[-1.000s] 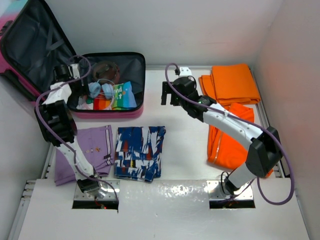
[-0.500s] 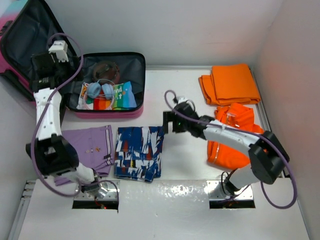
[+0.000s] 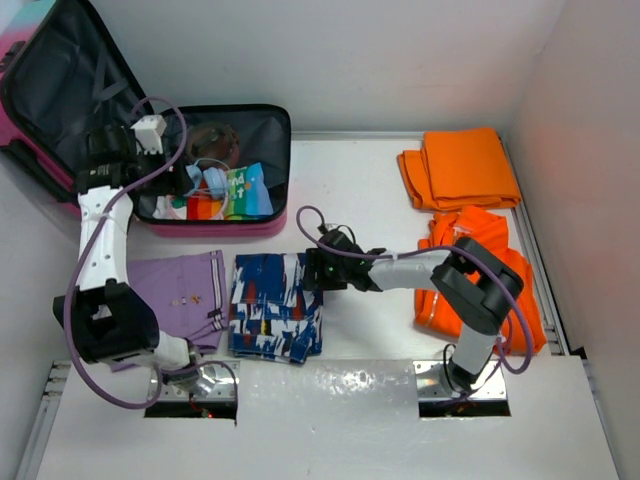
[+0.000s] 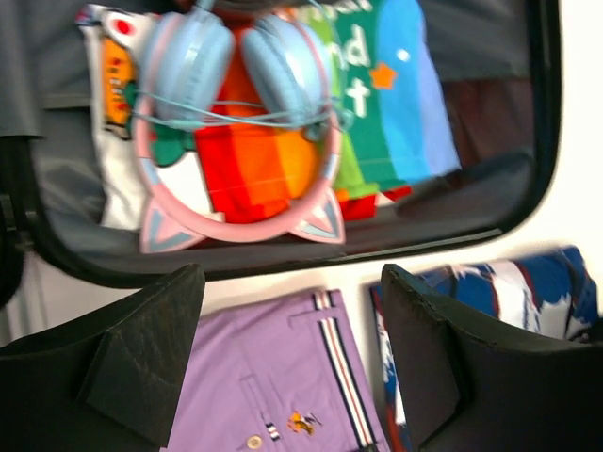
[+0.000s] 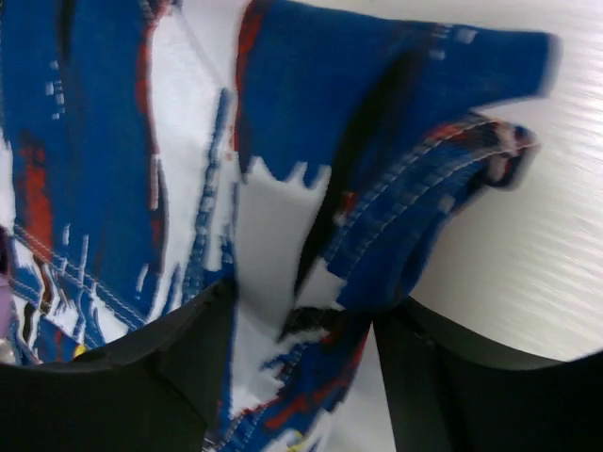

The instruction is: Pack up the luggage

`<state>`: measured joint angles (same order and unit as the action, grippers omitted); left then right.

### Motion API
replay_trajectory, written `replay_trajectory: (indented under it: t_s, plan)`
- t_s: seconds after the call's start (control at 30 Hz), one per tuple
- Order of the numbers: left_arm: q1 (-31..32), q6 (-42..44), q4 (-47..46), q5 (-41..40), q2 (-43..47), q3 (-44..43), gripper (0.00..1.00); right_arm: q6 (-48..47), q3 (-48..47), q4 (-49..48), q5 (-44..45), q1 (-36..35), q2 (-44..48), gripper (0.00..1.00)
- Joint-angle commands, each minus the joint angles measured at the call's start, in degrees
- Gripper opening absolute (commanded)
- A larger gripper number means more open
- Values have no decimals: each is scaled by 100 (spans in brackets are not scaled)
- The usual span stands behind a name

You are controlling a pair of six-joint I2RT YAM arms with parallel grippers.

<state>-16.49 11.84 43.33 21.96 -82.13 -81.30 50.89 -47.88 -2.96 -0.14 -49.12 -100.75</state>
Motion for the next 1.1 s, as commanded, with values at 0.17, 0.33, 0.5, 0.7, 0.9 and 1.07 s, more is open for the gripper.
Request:
replay_trajectory:
  t_s: [0.17, 0.33, 0.5, 0.7, 0.9, 1.07]
  plan:
    - [690, 82, 220, 20, 285, -220, 72, 658, 420, -1144, -687, -124, -647, 38]
    - [1208, 64, 210, 247, 241, -194, 72, 1107, 1340, -1787, -541, 515, -220, 0]
    - [2201, 91, 281, 230, 171, 130, 72, -452, 1378, -497, -504, 1456, 634, 0]
    - [3607, -146, 62, 213, -74, 834, 71, -1790, 1545, 172, -1005, 2450, 1005, 0]
    - [4276, -962, -860, 336, -443, 1852, 73, -1882, 1491, 428, -541, 2662, 1206, 0]
    - [4804, -1543, -1125, 126, -910, 2108, 78, -1802, 1580, 349, -408, 2653, 1330, 0]
